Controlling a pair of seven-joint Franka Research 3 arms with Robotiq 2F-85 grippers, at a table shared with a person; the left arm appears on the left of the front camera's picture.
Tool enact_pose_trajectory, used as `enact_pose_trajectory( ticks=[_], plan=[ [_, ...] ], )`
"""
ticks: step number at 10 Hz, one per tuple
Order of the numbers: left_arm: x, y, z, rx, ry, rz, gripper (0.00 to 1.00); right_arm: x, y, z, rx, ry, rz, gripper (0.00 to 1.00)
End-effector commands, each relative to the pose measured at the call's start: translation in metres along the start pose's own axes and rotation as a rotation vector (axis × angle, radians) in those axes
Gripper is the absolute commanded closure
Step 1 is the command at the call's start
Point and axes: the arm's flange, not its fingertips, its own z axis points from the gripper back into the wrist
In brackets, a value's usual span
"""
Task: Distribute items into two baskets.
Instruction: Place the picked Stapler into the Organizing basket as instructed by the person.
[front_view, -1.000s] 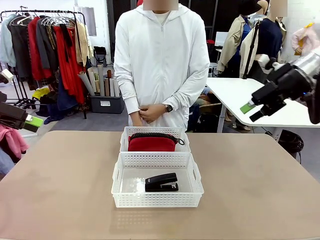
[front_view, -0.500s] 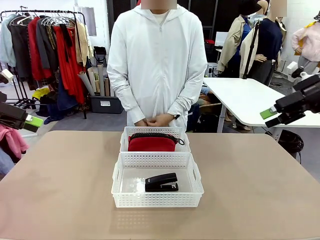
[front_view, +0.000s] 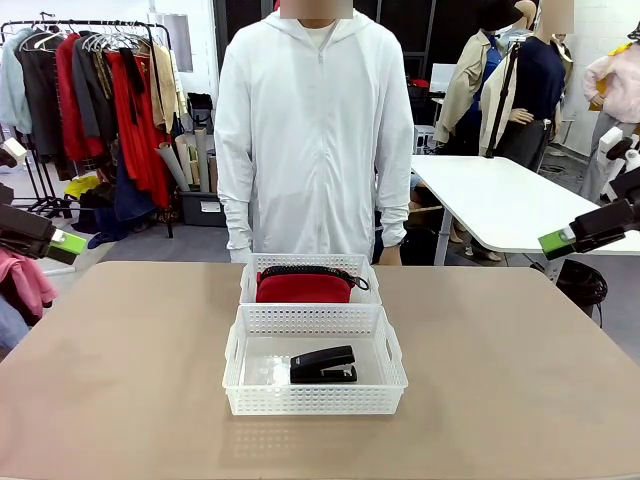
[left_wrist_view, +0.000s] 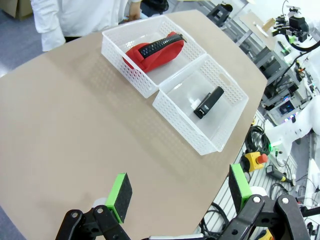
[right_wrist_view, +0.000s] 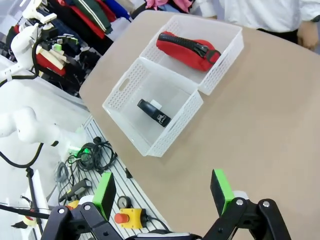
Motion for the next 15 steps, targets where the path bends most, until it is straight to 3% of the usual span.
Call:
enact_pose_trajectory(
  ticks=[1,5,6,15],
  plan=[
    [0.0002,-0.0015,0.0003,-0.012,-0.011,0.001,0.0,-0.0061,0.0006,-0.0009,0.033,-0.039,0.028,0.0],
    [0.0002,-0.0015,0.0003,-0.012,-0.011,0.001,0.0,-0.015,0.0038,0.007,0.013,-0.07,0.002,0.0],
    [0.0002,-0.0015,0.0003,-0.012,-0.011,0.001,0.0,-0.0055,0.0013,0.0064,0.004,-0.023,-0.006,0.0],
    [0.0002,-0.0015,0.0003,-0.012,-0.011,0.001,0.0,-0.0055,0.0013,0.0064,0.004,-0.023,-0.006,0.0]
  ],
)
